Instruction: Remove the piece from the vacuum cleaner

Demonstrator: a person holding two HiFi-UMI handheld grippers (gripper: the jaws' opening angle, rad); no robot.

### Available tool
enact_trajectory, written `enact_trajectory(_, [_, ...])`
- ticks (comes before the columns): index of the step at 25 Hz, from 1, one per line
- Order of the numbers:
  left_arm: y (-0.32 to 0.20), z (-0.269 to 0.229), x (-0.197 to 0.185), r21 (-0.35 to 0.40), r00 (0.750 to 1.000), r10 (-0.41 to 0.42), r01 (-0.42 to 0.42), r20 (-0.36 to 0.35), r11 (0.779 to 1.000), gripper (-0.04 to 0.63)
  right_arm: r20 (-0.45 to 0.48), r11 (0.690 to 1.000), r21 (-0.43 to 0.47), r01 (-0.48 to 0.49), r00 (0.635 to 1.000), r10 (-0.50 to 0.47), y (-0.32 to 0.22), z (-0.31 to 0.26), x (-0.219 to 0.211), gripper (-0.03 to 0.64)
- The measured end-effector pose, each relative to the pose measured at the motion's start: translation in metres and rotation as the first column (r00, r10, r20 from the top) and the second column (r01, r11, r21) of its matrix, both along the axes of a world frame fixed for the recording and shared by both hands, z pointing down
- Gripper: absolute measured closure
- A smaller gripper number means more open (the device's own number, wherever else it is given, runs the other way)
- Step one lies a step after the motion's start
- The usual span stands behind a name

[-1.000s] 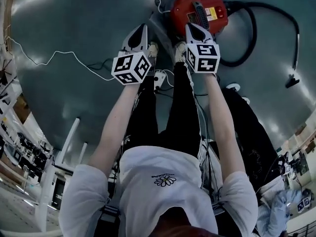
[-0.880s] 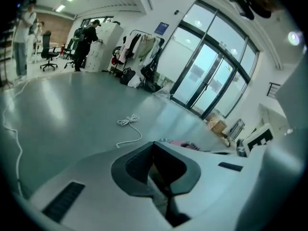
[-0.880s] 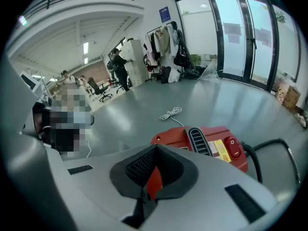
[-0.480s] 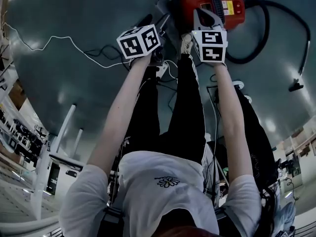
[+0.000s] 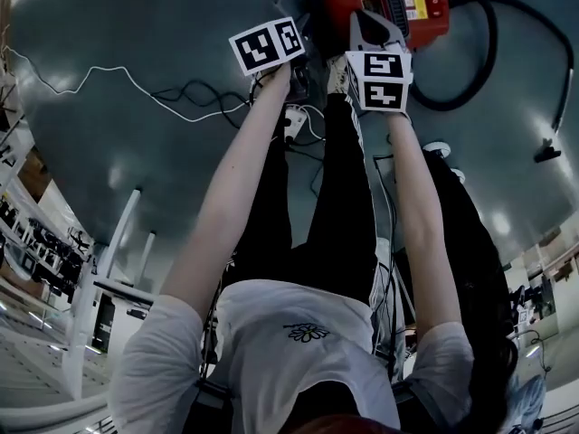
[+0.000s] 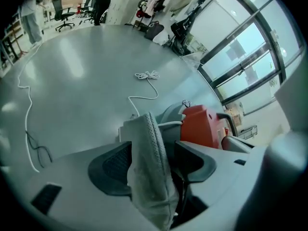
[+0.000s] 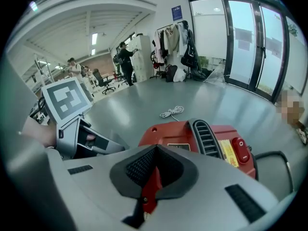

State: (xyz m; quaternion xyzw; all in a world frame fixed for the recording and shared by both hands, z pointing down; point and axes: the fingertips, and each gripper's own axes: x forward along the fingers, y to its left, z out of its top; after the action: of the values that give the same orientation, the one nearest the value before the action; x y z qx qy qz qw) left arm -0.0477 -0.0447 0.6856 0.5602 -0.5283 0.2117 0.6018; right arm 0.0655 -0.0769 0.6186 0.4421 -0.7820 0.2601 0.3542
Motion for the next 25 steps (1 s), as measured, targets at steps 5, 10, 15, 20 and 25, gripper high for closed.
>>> enact_trajectory(5, [0.001,0.013,0.008,-0.040,1.000,0.008,-0.008,-0.001,0.999,0.313,0.013,1.000,-0.007,-0.025,1.000,0.025,-0.001,0.003,0.001,0.618])
enact_trajectory(10, [0.008,0.017,0.003,-0.055,0.988,0.093,-0.087,0.122,0.995,0.573,0.030,0.999,-0.001,-0.032,0.999,0.032,-0.003,0.004,0.000,0.618])
enact_trajectory(15, [0.011,0.019,0.004,-0.063,0.992,0.086,-0.080,0.094,0.995,0.578,0.011,1.000,0.003,-0.026,1.000,0.026,-0.004,0.001,-0.002,0.618])
enact_trajectory(20, [0.013,0.018,0.002,-0.066,0.982,0.158,-0.151,0.104,0.986,0.578,0.001,0.999,-0.017,-0.048,0.999,0.048,-0.020,-0.003,-0.015,0.618])
enact_trajectory(25, [0.013,0.021,0.004,-0.067,0.972,0.206,-0.200,0.115,0.978,0.578,-0.017,0.996,-0.006,-0.086,0.996,0.086,-0.021,0.002,-0.016,0.618])
